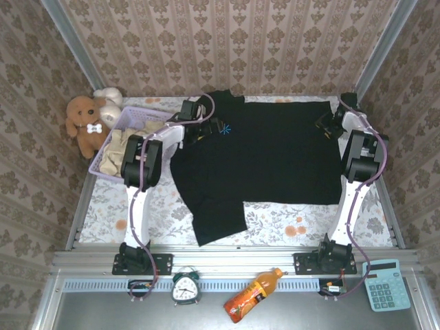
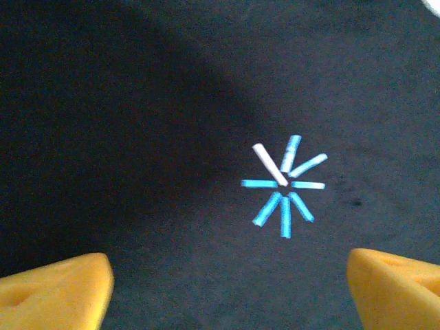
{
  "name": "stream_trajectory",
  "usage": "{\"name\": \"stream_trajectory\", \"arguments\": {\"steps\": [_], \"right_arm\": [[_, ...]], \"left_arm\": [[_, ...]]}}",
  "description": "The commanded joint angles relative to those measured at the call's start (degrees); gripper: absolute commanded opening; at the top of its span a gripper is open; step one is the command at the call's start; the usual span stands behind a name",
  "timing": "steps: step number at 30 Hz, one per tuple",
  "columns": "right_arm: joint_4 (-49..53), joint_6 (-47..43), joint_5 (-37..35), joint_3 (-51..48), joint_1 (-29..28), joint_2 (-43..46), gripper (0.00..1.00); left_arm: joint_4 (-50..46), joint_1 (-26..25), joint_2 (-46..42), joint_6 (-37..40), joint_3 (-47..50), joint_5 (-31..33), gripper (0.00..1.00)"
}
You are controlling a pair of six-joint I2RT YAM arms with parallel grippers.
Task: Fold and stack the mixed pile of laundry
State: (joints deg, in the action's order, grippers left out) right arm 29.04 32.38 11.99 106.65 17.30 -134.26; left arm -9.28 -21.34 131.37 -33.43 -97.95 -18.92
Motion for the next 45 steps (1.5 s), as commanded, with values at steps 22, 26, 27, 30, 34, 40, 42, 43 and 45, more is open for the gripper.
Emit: {"name": "stream_trajectory", "arguments": {"steps": [22, 26, 27, 30, 34, 40, 42, 43, 45], "right_arm": [[5.64, -8.26, -9.85, -26.73, 2.05, 32.76, 0.66], [7.77, -7.6, -11.44, -37.36, 4.23, 40.23, 0.65], [7.85, -7.6, -12.03, -40.04, 4.44, 42.09, 0.64], [8.37, -6.76, -12.3, -48.03, 5.33, 46.59, 0.62], [9.11, -5.41, -12.45, -56.27, 5.59, 50.24, 0.52], [7.26, -4.65, -14.81, -62.0, 6.59, 50.52, 0.41], [6.42, -4.65, -15.3, -61.49, 7.0, 49.37, 0.4], [6.06, -4.77, -15.85, -61.2, 7.23, 48.91, 0.4], [5.82, -5.23, -16.86, -60.6, 7.67, 47.9, 0.41]], "left_arm": [[-6.16, -2.54, -3.84, 8.26, -7.76, 0.13, 1.0], [-3.02, -3.8, -9.19, 8.77, -0.74, -1.09, 1.0], [-2.26, -4.09, -10.55, 8.86, 1.13, -1.08, 1.0], [-0.01, -4.35, -14.68, 9.08, 7.67, -0.02, 1.0], [3.48, -4.36, -17.74, 5.81, 15.55, -2.15, 1.0], [6.42, -6.08, -20.1, 3.28, 22.93, -3.06, 1.0], [5.91, -6.33, -20.1, 3.23, 23.74, -2.97, 1.0], [5.54, -6.43, -20.25, 3.33, 23.96, -2.92, 1.0], [4.77, -6.86, -20.93, 3.63, 24.87, -2.15, 1.0]]}}
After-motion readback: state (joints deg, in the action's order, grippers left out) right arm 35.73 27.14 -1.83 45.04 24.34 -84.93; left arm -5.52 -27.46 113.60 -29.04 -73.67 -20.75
